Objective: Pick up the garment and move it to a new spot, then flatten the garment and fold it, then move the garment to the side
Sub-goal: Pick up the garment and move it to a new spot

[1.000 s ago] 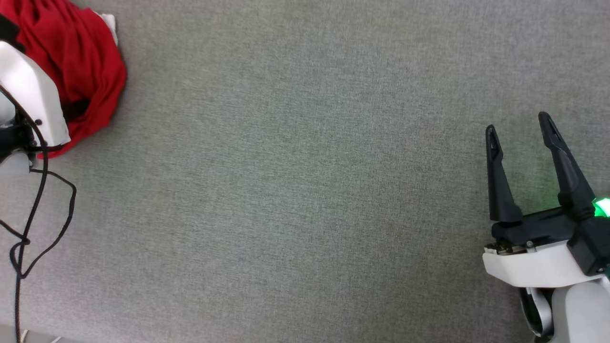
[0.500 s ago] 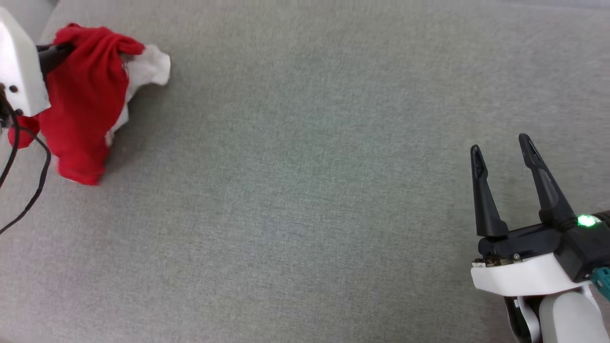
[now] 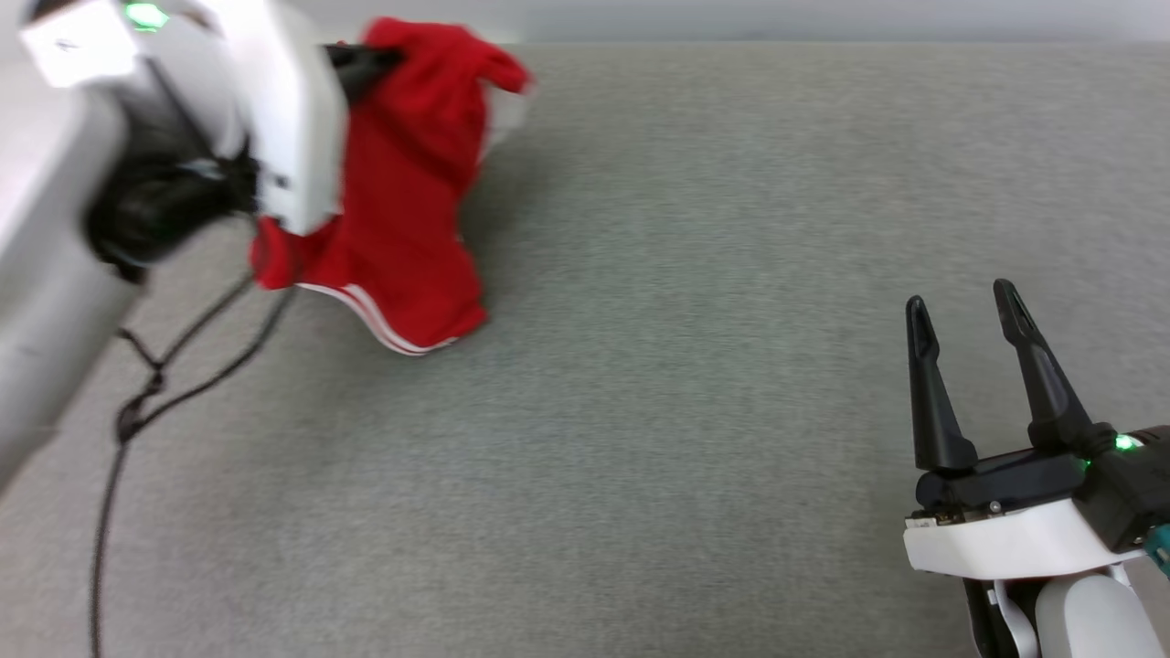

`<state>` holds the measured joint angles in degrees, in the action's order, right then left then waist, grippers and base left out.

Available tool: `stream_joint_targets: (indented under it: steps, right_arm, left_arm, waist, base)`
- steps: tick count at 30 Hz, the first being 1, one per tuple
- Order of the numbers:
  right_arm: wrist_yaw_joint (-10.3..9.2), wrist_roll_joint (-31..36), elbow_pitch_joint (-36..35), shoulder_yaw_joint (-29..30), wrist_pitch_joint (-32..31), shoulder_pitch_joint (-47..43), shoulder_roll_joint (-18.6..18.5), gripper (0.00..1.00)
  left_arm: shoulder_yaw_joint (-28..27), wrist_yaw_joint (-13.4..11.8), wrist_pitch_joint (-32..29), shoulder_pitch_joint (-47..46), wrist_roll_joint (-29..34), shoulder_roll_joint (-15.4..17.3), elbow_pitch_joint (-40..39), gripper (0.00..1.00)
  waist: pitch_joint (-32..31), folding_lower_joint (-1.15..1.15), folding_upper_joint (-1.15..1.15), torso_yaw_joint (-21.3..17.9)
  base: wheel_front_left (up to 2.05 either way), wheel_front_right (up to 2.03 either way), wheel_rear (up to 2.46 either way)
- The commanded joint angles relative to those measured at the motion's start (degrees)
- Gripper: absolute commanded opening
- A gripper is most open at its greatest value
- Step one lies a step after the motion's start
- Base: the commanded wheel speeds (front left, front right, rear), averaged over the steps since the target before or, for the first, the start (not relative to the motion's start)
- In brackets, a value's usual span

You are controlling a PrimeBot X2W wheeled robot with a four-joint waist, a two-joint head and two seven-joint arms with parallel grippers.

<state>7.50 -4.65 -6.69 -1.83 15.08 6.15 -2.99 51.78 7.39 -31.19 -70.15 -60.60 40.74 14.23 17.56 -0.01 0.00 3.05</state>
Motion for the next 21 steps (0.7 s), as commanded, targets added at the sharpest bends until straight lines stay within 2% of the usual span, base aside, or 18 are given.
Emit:
stream_joint_targets:
  steps: [1,7,15,19,21]
  right_arm:
    - [-0.02,-0.3,0.0,0.1,0.1,-0.2,0.2,1.0]
    - [-0.02,-1.7,-0.2,0.8,0.1,-0.5,0.2,1.0]
    - [-0.02,-2.2,-0.5,2.0,0.1,-0.2,0.2,1.0]
    - [-0.02,-2.1,-0.5,2.5,0.1,0.4,0.2,1.0]
    - [-0.02,-2.1,-0.4,2.6,0.1,0.6,0.2,1.0]
  left_arm:
    - [0.7,0.0,0.7,-0.8,0.3,-0.9,-0.6,0.0]
    - [7.2,0.0,5.2,-1.7,0.9,-8.7,-3.0,0.0]
    - [19.4,0.0,12.1,2.5,3.0,-19.6,-1.6,0.0]
    - [21.5,0.0,11.7,8.2,3.8,-24.4,-1.7,0.0]
    - [21.6,0.0,8.5,12.5,6.0,-26.4,-3.0,0.0]
  waist:
    - [-0.4,0.01,0.0,-2.3]
    - [0.5,0.01,0.0,-5.6]
    - [2.1,0.01,0.0,-7.0]
    - [2.9,0.01,0.0,-7.1]
    - [3.2,0.01,0.0,-7.2]
  base:
    - [0.0,0.0,0.0]
    - [0.0,0.0,0.0]
    - [0.0,0.0,0.0]
    - [0.0,0.0,0.0]
    - [0.0,0.0,0.0]
